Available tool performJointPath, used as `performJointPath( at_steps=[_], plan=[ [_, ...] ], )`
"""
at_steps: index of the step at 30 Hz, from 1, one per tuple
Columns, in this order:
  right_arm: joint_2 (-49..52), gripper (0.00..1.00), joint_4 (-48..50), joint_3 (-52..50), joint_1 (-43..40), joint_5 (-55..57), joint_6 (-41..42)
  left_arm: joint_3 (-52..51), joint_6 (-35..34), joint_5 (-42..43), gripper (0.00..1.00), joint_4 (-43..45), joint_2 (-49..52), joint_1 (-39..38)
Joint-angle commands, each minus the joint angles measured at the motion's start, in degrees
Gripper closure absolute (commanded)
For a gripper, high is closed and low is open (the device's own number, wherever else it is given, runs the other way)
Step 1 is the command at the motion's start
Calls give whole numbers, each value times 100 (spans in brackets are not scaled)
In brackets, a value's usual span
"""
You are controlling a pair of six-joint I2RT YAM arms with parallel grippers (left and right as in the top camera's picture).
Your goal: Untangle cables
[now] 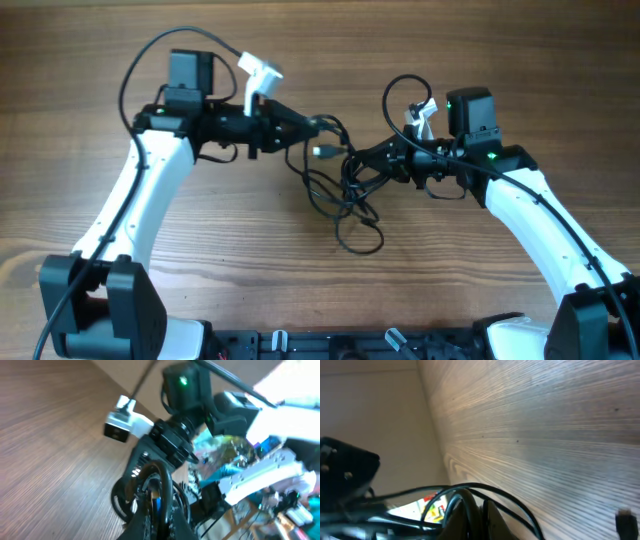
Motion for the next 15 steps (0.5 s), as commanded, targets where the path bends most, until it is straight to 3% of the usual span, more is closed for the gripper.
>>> performJointPath(
  at_steps=[1,5,11,15],
  plan=[
    [87,96,-376,-175,17,955,-688,94,-883,619,96,256,-37,555],
    [87,96,-492,-260,17,1421,-935,94,-1598,-173,96,260,-37,890],
    [87,96,-503,-260,17,2568,-981,94,-3532,-3180,96,-87,-37,1174],
    [87,96,-503,-260,17,3462,-966,94,-3801,-4256,96,-393,-37,1217]
  ],
)
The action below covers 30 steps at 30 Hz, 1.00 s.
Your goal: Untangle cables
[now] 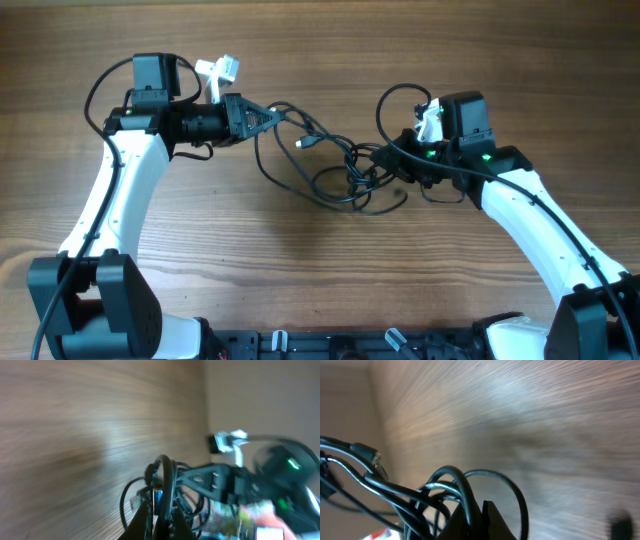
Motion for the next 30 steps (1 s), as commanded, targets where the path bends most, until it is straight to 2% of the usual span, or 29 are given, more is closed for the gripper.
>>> performJointPath(
  at_steps=[1,9,13,17,20,23,25,27,30],
  plan=[
    [87,96,-238,-236,-120,1840,-328,146,-748,-2096,96,-33,-81,452],
    [87,96,-203,-236,-120,3569,-313,146,-752,-3115,96,-365,-79,535],
    [87,96,-96,-236,-120,2855,-573,146,-745,-3147,90,-531,-79,551],
    [87,96,262,-236,-120,1829,-1049,146,-748,-3797,90,-728,-79,562],
    [87,96,385,-236,-120,2122,-782,146,-791,-4240,90,-754,-79,654],
    [87,96,448,-236,-120,2778,-715,146,-898,-4240,89,-822,-79,837],
    [87,94,487,-236,-120,2782,-745,146,-1014,-4234,83,-920,-79,944],
    [87,89,555,-236,-120,2238,-929,146,-1062,-4039,66,-1032,-79,994],
    [87,89,664,-236,-114,1163,-1099,146,-1038,-3185,51,-1191,-79,916]
  ],
)
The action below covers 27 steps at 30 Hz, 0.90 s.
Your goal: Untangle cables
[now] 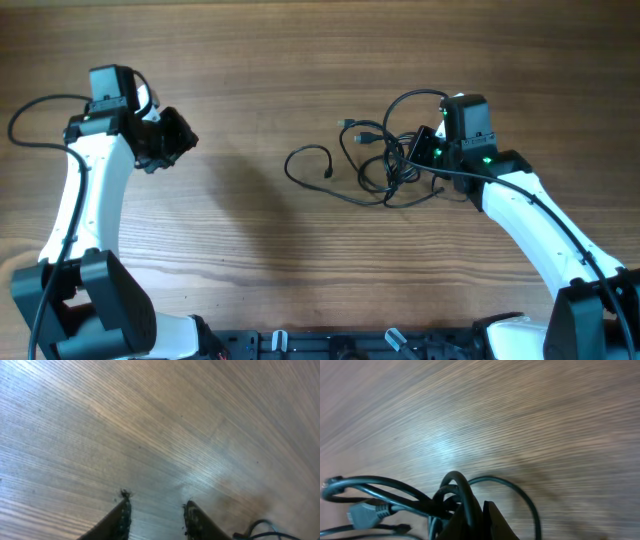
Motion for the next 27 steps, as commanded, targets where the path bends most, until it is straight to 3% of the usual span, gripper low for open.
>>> performJointPath(
  at_steps=[1,4,9,15,20,27],
  plan=[
    [28,90,166,-11,-4,-1303,-254,120,-92,1027,47,-153,-76,-129],
    [28,95,433,-11,-4,-2164,-245,120,-98,2109,36,-33,-76,-520],
    [28,96,723,-11,-4,-2973,-289,120,-116,3106,31,487,-76,-1158],
    [28,96,1189,-11,-7,-4100,-555,120,-549,3189,34,1235,-76,-1766],
    [28,96,1628,-11,-4,-4756,-527,120,-549,3169,45,1513,-76,-1862],
    [28,96,2503,-11,-4,-5414,247,120,-699,3327,45,1482,-76,-1853]
  ],
)
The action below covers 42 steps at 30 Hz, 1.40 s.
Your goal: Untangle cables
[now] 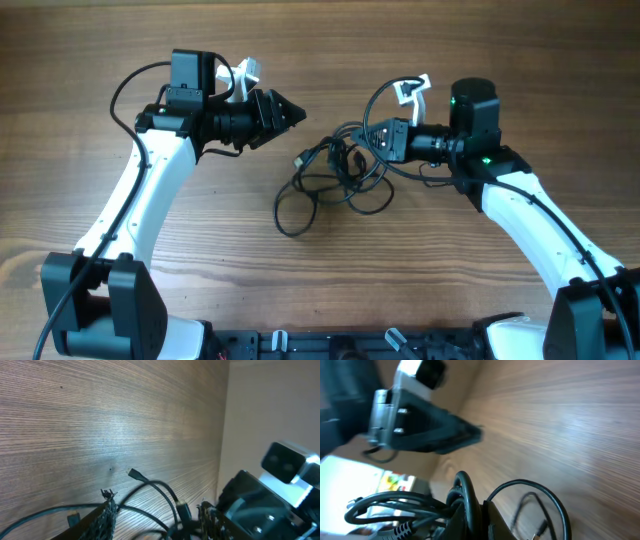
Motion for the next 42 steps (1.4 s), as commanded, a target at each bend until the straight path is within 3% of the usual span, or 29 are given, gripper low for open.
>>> performJointPath(
  at_steps=[1,9,19,27,31,33,38,42],
  plan=[
    [22,96,343,17,-7,-717,492,101,-144,319,45,-2,-76,2],
    [22,96,828,17,-7,-881,1075,101,-203,1342,44,0,-76,4],
    [22,96,2382,17,-7,-1456,1523,101,-1419,2426,49,2,-76,-7],
    [22,95,2500,17,-7,-1456,1484,101,-1982,2551,49,4,-76,-254],
    [22,95,2640,17,-7,-1458,1488,101,-2186,2559,43,4,-76,-474],
    [22,95,2723,17,-7,-1462,1488,101,-2389,2559,36,4,-76,-555],
    [22,95,3150,17,-7,-1794,1440,101,-3132,2590,39,2,-76,-645],
    [22,95,3209,17,-7,-1982,809,101,-3429,2970,45,7,-76,-645]
  ],
)
